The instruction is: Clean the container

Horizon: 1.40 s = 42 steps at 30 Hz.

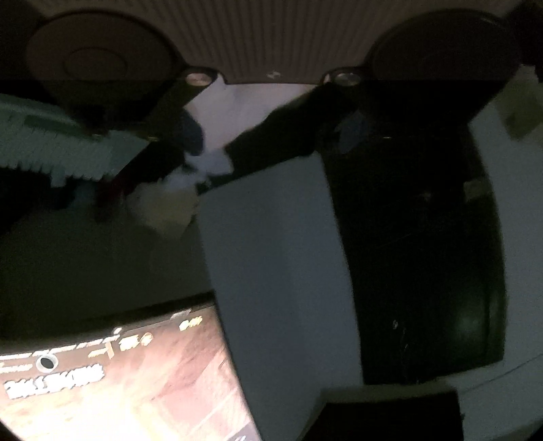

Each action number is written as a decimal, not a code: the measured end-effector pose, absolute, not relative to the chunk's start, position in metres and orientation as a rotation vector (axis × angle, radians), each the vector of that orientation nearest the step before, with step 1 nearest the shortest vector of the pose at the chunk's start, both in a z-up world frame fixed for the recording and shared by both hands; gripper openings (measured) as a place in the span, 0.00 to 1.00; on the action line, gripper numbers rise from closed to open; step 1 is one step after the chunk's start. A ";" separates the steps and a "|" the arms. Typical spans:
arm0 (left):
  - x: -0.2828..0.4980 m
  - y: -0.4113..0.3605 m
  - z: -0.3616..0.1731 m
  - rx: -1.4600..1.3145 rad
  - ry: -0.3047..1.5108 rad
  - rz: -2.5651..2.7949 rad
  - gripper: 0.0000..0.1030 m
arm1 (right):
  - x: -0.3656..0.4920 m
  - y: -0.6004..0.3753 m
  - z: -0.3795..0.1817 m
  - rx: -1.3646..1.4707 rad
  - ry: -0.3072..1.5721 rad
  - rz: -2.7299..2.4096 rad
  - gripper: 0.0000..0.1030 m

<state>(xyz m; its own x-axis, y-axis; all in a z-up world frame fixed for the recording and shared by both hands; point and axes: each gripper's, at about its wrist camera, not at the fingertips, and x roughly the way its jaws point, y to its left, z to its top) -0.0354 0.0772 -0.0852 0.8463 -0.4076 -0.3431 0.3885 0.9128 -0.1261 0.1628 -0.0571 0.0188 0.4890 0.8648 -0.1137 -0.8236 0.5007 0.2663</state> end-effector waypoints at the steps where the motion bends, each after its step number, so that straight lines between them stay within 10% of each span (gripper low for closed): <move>1: -0.035 0.077 -0.085 -0.053 0.373 -0.419 1.00 | 0.164 -0.056 0.019 0.149 0.244 1.025 0.94; 42: -0.040 0.070 -0.088 -0.012 0.357 -0.408 1.00 | 0.210 -0.061 0.008 -0.040 0.253 1.267 0.98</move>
<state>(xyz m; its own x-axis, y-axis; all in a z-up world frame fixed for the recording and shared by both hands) -0.0404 0.0697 -0.0880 0.8568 -0.3904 -0.3369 0.3863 0.9187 -0.0824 0.2097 -0.0608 0.0083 0.2751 0.9381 -0.2102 -0.9470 0.3022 0.1092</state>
